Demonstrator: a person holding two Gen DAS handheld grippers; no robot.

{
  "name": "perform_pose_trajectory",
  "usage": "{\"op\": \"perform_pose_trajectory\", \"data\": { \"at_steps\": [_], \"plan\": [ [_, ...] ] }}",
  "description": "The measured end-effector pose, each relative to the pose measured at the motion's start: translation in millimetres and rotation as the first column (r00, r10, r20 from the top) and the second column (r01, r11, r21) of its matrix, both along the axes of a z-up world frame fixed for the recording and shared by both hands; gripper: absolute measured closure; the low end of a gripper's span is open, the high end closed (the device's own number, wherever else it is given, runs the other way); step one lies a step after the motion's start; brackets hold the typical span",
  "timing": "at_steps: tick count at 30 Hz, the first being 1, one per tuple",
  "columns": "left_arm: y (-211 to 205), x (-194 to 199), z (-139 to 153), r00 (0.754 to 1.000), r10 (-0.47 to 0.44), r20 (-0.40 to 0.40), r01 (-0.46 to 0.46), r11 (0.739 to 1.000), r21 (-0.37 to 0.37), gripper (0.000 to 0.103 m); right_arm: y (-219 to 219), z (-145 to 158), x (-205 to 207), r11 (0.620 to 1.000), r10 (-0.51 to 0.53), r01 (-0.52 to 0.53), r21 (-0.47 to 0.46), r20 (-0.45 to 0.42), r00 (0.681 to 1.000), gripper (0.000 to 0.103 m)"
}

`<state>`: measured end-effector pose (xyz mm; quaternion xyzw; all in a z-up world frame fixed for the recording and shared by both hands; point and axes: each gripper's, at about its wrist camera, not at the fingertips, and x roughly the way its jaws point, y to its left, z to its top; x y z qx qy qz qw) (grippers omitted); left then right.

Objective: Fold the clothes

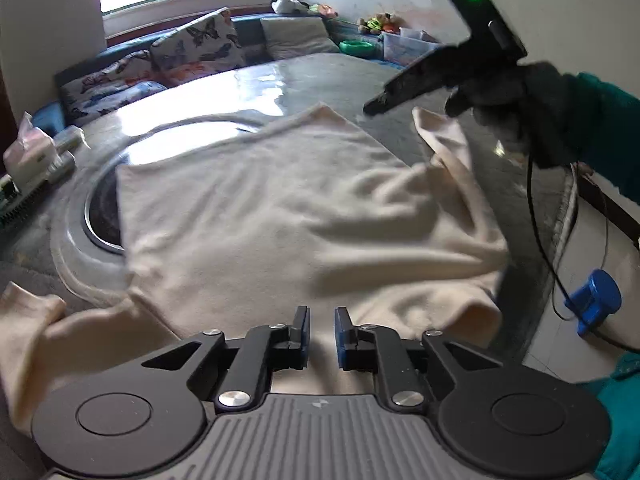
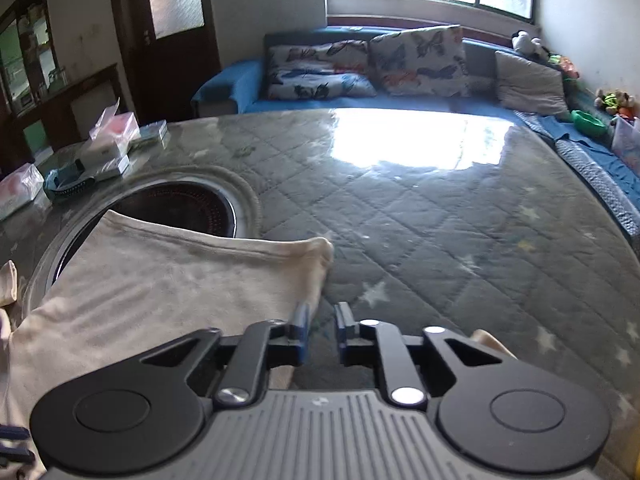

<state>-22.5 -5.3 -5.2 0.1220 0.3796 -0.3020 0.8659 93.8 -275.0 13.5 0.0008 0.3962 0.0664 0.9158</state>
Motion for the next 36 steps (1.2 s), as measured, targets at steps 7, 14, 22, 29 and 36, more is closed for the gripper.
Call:
{"op": "perform_pose_trajectory", "data": {
  "at_steps": [7,14,22,29,36],
  "plan": [
    [24,70,13,0.959,0.271,0.077,-0.274,0.961,0.028,0.067,9,-12,36,1.000,0.012,-0.012,-0.005,-0.046,0.999,0.074],
    [39,140,0,0.907,0.419,0.041,-0.421,0.905,0.060,0.063,15,-19,57,0.999,0.026,-0.027,-0.019,-0.069,0.997,0.078],
    [40,179,-16,0.894,0.447,0.012,-0.447,0.894,0.032,0.068,23,-19,73,0.998,0.044,-0.047,-0.045,-0.062,0.997,0.097],
    [31,196,-17,0.907,0.414,0.070,-0.418,0.907,0.051,0.094,32,-19,90,0.996,0.058,-0.062,-0.066,-0.054,0.997,0.098],
    [35,213,-20,0.892,0.438,0.115,-0.447,0.891,0.074,0.096,44,-23,118,0.994,0.057,-0.061,-0.089,-0.043,0.997,0.098]
  ]
}}
